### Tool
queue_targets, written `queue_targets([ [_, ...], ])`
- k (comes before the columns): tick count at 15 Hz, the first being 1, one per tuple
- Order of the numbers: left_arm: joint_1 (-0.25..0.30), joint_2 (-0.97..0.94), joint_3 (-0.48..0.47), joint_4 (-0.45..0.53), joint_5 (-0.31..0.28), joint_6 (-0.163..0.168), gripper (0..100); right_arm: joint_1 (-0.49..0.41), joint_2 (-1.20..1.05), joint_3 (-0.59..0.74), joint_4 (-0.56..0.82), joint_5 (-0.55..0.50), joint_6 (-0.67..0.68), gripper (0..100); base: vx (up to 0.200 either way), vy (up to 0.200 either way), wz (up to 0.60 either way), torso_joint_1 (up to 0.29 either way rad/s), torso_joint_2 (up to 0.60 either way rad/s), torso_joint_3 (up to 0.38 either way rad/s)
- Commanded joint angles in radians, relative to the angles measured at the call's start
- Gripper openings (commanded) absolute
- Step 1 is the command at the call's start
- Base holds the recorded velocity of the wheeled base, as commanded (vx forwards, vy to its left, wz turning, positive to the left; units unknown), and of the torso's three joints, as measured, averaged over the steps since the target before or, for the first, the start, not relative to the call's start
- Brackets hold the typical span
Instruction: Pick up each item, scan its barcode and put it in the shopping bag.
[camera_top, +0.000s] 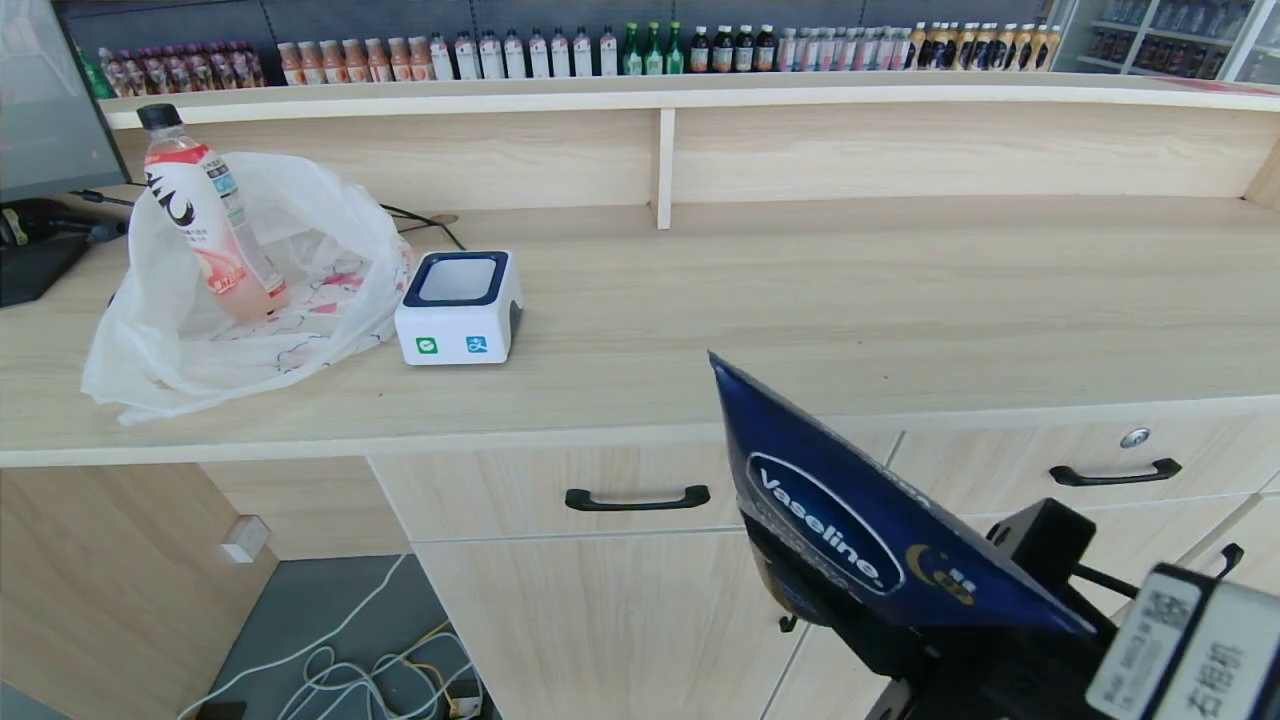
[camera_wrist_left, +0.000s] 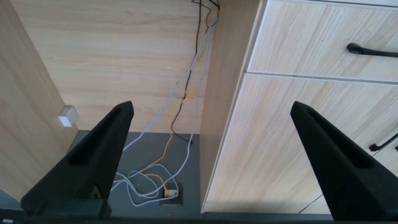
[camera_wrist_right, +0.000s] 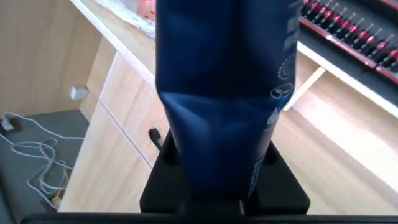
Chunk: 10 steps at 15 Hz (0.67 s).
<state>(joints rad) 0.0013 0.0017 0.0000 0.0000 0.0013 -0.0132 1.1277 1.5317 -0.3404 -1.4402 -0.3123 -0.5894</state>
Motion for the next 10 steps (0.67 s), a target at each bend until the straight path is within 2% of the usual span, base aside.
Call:
queue_targets([
  [1,0.0,0.0,0.0,0.0,0.0,-0.001,100,-0.002,0.065,-0.055,0.0,-0.004,0.12,0,0.0,0.0,0.0,0.0,0.0,0.0],
  [3,0.0,0.0,0.0,0.0,0.0,-0.001,100,-0.081,0.065,-0.141,0.029,0.002,0.177,0,0.0,0.0,0.0,0.0,0.0,0.0],
  [4,0.0,0.0,0.0,0.0,0.0,-0.001,100,-0.089,0.067,-0.169,0.044,0.002,0.212,0,0.0,0.0,0.0,0.0,0.0,0.0],
  [5,0.0,0.0,0.0,0.0,0.0,-0.001,100,-0.101,0.065,-0.219,0.093,-0.001,0.319,0,0.0,0.0,0.0,0.0,0.0,0.0],
  [8,0.0,0.0,0.0,0.0,0.0,-0.001,100,-0.195,0.068,-0.265,0.129,0.007,0.482,0,0.0,0.0,0.0,0.0,0.0,0.0],
  [10,0.0,0.0,0.0,0.0,0.0,-0.001,100,-0.256,0.07,-0.292,0.127,0.016,0.539,0,0.0,0.0,0.0,0.0,0.0,0.0],
])
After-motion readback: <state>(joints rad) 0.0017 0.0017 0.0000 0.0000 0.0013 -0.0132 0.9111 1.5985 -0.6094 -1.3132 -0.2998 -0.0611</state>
